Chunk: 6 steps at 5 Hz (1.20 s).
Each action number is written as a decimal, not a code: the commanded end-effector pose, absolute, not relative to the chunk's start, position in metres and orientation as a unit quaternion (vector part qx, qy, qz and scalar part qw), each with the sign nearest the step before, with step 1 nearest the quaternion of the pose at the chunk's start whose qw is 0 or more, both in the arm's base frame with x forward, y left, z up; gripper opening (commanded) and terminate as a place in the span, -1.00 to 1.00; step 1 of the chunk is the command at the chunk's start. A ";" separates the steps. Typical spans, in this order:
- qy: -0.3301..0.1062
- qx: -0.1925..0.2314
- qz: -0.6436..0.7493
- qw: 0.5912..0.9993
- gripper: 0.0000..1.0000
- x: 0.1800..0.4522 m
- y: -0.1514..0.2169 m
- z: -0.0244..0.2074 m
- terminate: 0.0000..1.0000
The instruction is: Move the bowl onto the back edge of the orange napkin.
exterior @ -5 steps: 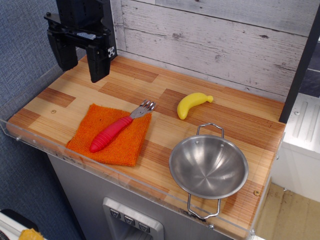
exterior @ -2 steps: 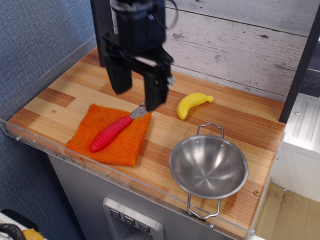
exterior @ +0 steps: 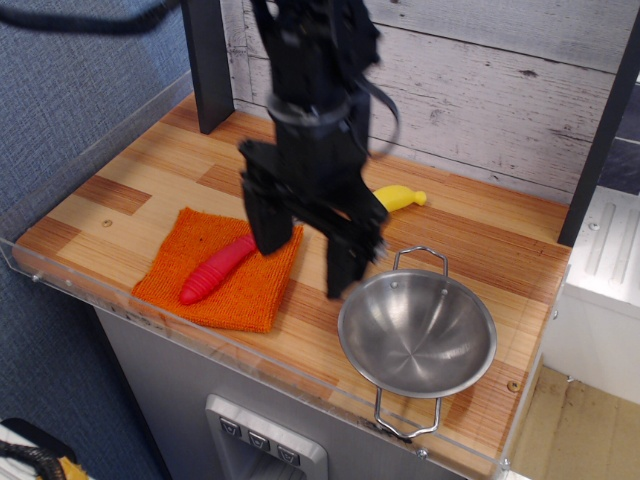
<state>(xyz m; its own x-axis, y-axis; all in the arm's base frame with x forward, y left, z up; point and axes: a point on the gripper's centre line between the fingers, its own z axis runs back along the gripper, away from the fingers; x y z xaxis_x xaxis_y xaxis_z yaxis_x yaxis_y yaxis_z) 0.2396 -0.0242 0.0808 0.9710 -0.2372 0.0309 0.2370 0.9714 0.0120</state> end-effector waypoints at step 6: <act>-0.066 0.027 -0.100 0.992 -1.00 0.292 -0.032 0.016 -1.00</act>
<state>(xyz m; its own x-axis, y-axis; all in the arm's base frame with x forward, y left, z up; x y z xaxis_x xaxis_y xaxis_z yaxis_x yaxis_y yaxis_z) 0.2873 -0.0337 0.0105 0.9731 -0.2086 0.0979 0.2030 0.9771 0.0645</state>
